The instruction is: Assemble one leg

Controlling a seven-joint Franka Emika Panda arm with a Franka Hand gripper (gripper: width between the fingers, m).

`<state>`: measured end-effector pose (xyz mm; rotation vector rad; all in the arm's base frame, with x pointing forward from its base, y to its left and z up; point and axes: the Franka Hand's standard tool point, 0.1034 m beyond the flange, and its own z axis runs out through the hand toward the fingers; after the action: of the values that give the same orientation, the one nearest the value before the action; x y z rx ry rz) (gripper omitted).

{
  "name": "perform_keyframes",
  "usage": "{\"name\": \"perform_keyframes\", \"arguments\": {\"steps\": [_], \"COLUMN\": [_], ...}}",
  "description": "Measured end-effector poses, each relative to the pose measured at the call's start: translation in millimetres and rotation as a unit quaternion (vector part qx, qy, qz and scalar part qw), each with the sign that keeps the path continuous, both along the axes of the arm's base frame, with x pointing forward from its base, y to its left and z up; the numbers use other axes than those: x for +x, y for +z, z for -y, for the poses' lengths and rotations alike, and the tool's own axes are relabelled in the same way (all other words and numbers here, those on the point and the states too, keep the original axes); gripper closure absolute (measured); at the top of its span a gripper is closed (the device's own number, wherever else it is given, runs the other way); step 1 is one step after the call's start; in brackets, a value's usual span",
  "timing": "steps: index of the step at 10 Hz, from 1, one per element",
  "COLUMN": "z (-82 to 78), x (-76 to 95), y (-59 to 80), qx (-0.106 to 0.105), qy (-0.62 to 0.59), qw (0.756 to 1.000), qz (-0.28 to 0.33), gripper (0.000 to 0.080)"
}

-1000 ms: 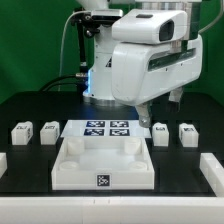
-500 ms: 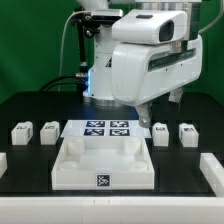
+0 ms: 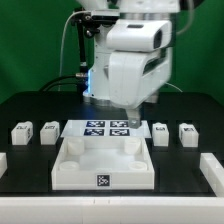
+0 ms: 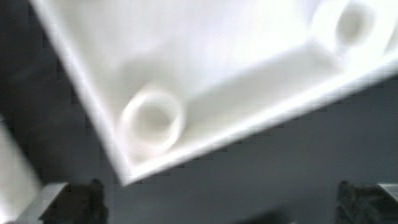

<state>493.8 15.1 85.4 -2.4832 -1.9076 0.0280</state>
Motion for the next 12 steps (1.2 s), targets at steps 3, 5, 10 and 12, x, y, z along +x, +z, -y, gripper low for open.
{"name": "perform_keyframes", "arguments": {"steps": [3,5,10,12], "z": [36.8,41.9,50.3,50.4], "x": [-43.1,-52.1,-55.3,-55.6], "y": [-39.4,-62.6,-75.5,-75.8], "qx": [0.012,0.019,0.024,0.024], "qy": [0.126,0.126,0.119,0.119], "qw": [0.992,0.992,0.992,0.992], "qz": [-0.012,-0.021,-0.029,-0.029], "gripper": [0.0150,0.0150,0.0271,0.0554]}}
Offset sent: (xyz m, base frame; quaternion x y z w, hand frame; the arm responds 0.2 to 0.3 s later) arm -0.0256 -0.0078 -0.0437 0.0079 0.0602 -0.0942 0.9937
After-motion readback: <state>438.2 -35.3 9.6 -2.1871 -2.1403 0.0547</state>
